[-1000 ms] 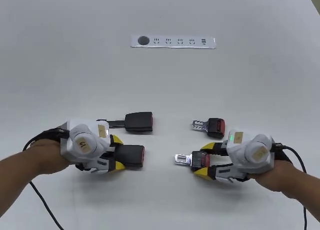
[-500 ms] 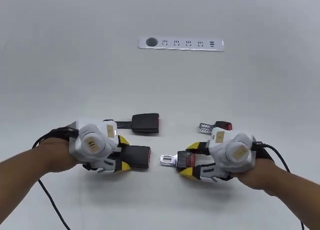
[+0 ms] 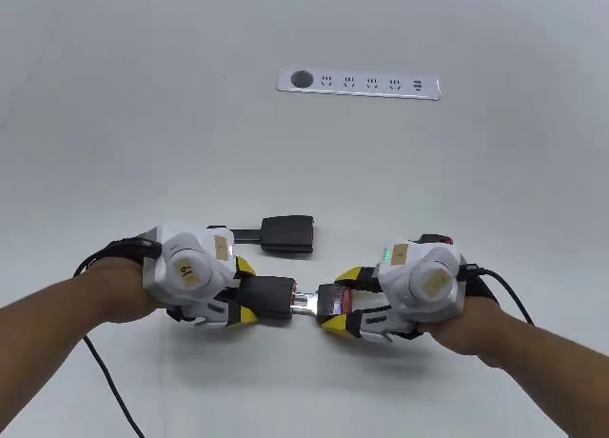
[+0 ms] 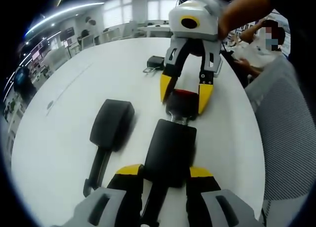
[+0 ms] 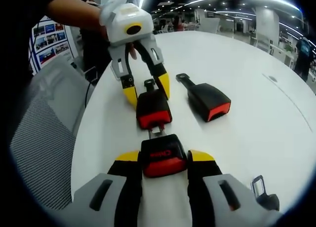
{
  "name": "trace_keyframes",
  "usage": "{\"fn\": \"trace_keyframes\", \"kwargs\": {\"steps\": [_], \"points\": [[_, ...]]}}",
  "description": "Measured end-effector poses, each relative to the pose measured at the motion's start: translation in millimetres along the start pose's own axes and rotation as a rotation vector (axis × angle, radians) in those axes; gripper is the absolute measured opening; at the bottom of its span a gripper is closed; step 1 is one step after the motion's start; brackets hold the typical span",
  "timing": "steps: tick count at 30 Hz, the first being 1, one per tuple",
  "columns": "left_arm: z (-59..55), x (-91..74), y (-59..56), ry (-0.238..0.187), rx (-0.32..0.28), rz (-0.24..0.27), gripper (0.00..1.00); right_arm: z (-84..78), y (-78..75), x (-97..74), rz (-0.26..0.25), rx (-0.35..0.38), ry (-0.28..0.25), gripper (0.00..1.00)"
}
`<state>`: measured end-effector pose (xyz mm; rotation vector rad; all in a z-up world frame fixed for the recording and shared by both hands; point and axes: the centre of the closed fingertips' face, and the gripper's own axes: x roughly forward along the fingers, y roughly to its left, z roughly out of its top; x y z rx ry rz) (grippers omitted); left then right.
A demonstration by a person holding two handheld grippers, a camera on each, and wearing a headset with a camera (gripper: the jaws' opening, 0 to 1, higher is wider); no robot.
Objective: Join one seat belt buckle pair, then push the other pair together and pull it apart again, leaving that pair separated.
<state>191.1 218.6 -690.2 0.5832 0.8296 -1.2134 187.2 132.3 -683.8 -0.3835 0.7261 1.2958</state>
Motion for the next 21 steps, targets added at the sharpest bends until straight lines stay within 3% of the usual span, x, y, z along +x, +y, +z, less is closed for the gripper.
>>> {"fn": "trace_keyframes", "kwargs": {"steps": [14,21], "points": [[-1.3,2.7,1.2,0.047,0.013,-0.003,0.34,5.0,-0.1,15.1,0.009,0.009,-0.002,0.34],[-2.3,3.3,2.3,0.051,0.015,-0.003,0.34,10.9,2.9,23.5,0.004,0.008,-0.005,0.34]]}}
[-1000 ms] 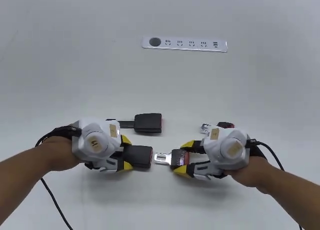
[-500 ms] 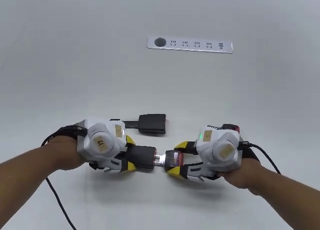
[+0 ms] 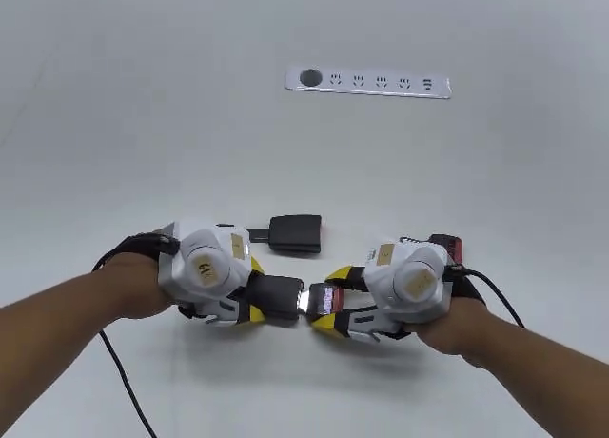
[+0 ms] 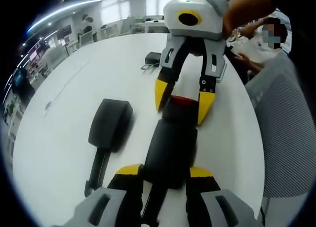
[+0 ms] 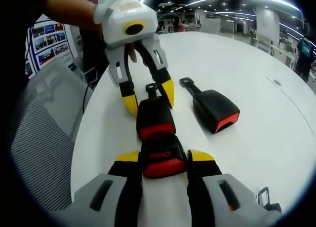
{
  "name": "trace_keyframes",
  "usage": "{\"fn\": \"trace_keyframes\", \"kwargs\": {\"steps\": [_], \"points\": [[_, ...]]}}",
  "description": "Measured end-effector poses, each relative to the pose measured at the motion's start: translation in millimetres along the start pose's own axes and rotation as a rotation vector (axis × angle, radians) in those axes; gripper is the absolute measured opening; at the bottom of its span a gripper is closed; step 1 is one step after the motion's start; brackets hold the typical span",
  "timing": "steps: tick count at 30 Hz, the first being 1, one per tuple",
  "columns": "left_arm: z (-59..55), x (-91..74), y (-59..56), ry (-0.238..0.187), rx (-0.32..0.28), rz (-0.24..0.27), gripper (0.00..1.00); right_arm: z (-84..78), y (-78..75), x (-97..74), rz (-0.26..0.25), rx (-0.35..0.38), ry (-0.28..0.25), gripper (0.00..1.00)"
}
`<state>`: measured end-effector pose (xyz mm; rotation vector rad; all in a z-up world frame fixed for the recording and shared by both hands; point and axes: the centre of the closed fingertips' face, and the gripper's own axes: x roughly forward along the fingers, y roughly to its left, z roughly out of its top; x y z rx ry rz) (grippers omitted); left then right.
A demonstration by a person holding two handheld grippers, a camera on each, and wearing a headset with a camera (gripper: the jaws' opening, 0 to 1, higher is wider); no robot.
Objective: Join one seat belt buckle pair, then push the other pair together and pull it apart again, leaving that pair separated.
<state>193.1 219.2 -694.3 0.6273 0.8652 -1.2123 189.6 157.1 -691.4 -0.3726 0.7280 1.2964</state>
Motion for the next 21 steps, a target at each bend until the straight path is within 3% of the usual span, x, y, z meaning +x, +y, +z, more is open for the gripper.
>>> {"fn": "trace_keyframes", "kwargs": {"steps": [1,2,5,16,21], "points": [[0.0,0.8,-0.1,0.003,0.001,0.002,0.34,3.7,-5.7,-1.3,-0.017,-0.061,0.002,0.34],[1.3,2.0,-0.4,0.000,0.011,0.000,0.34,3.0,0.3,-4.2,-0.001,-0.014,0.013,0.34],[0.3,-0.8,-1.5,0.007,0.008,0.001,0.34,2.0,-1.1,-3.9,0.002,-0.011,0.009,0.34],[0.8,-1.9,-4.6,-0.002,0.031,-0.006,0.34,5.4,0.7,-5.9,0.006,-0.048,0.000,0.34],[-0.9,-3.0,-4.4,-0.037,0.063,-0.020,0.34,5.1,0.8,-6.3,0.015,-0.051,-0.004,0.33]]}}
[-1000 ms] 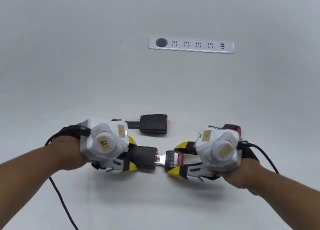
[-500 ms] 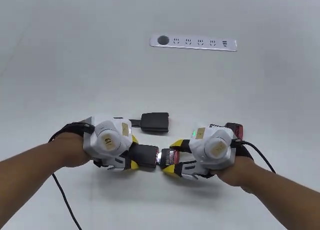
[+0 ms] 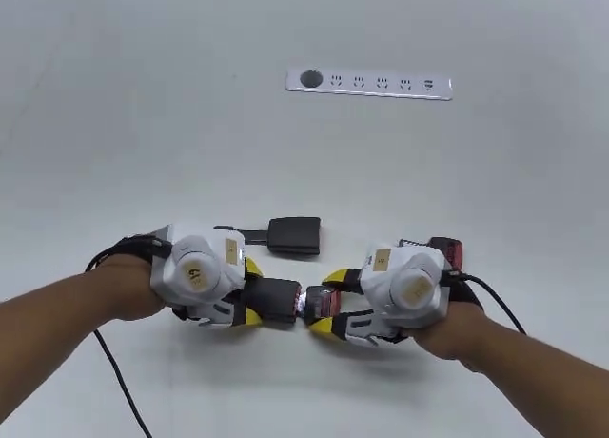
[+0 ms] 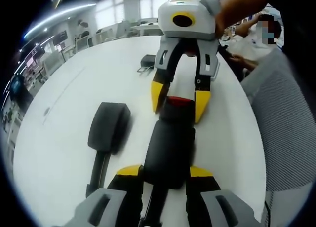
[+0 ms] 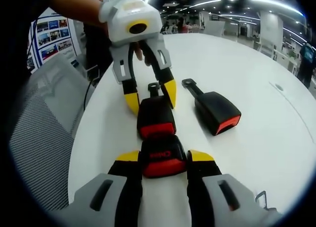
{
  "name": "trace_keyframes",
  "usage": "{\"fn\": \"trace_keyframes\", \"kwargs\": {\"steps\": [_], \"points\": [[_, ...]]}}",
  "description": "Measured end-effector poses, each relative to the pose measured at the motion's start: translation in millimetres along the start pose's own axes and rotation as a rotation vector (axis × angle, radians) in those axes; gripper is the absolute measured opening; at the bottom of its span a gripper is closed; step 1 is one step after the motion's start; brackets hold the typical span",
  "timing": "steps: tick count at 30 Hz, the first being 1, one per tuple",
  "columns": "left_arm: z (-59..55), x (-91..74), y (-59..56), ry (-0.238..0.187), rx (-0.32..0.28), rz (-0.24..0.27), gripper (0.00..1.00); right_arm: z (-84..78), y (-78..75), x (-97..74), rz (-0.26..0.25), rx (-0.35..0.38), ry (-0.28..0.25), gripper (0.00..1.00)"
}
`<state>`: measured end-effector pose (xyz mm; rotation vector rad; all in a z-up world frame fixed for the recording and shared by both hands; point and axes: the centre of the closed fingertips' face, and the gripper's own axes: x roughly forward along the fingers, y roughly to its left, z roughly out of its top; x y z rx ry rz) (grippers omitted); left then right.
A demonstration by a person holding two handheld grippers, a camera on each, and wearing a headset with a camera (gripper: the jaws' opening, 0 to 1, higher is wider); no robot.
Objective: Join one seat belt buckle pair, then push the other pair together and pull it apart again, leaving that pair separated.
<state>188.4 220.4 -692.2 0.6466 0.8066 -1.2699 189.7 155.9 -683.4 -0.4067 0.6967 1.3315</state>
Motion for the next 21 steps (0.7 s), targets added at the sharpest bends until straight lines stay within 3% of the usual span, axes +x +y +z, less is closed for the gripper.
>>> {"fn": "trace_keyframes", "kwargs": {"steps": [6,10,21], "points": [[-2.4,0.3,1.8,-0.026,0.067,-0.039,0.33,-2.5,0.3,1.1,0.007,-0.022,-0.005,0.33],[-2.5,1.0,1.0,-0.031,0.093,-0.062,0.32,-5.8,-0.7,0.1,0.002,-0.025,-0.039,0.33],[1.6,2.0,0.3,-0.066,0.101,-0.079,0.31,-8.4,-4.1,0.0,0.024,-0.041,-0.052,0.33]]}}
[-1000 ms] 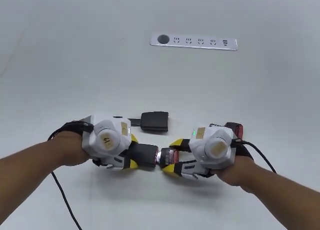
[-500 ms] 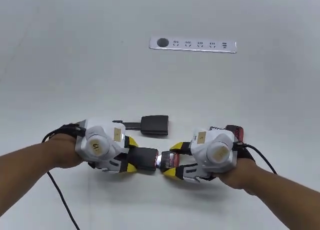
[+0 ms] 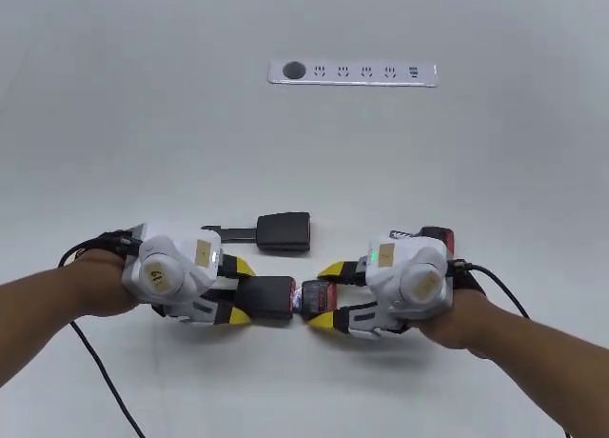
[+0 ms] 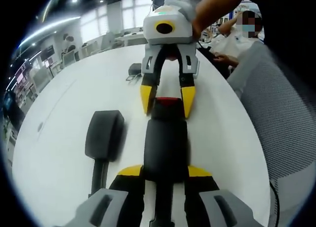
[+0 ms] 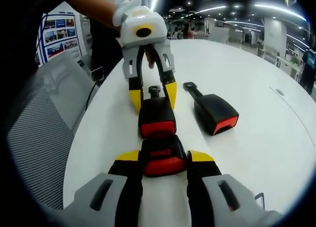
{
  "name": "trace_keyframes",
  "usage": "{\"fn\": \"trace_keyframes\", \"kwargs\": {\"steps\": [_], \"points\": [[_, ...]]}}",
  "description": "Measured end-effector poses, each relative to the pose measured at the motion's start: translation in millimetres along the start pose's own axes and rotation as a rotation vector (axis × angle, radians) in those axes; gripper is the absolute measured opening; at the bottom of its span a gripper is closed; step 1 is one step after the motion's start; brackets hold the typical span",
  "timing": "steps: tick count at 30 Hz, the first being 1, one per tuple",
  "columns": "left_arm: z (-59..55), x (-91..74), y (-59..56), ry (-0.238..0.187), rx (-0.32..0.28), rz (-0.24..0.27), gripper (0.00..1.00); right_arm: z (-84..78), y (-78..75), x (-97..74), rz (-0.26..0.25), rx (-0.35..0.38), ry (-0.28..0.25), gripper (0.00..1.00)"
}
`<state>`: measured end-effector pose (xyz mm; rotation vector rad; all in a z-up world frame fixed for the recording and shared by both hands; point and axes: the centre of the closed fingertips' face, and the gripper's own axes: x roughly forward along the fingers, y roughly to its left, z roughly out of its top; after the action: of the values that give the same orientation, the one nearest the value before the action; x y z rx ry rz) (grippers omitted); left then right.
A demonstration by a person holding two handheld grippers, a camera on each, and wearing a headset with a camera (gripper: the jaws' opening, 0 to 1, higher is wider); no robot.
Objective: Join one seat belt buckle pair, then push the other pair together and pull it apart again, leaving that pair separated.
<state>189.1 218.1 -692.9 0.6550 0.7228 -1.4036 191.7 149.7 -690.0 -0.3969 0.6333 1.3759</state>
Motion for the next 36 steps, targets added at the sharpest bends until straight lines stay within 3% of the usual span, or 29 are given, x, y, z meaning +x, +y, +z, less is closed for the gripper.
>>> {"fn": "trace_keyframes", "kwargs": {"steps": [20,36], "points": [[-1.7,-2.5,0.6,-0.006,0.045,-0.037,0.31,5.9,3.5,-3.2,-0.006,0.011,-0.038,0.33],[-1.3,-1.3,0.3,-0.011,0.029,-0.042,0.31,6.2,6.3,-6.0,-0.011,0.014,-0.052,0.33]]}}
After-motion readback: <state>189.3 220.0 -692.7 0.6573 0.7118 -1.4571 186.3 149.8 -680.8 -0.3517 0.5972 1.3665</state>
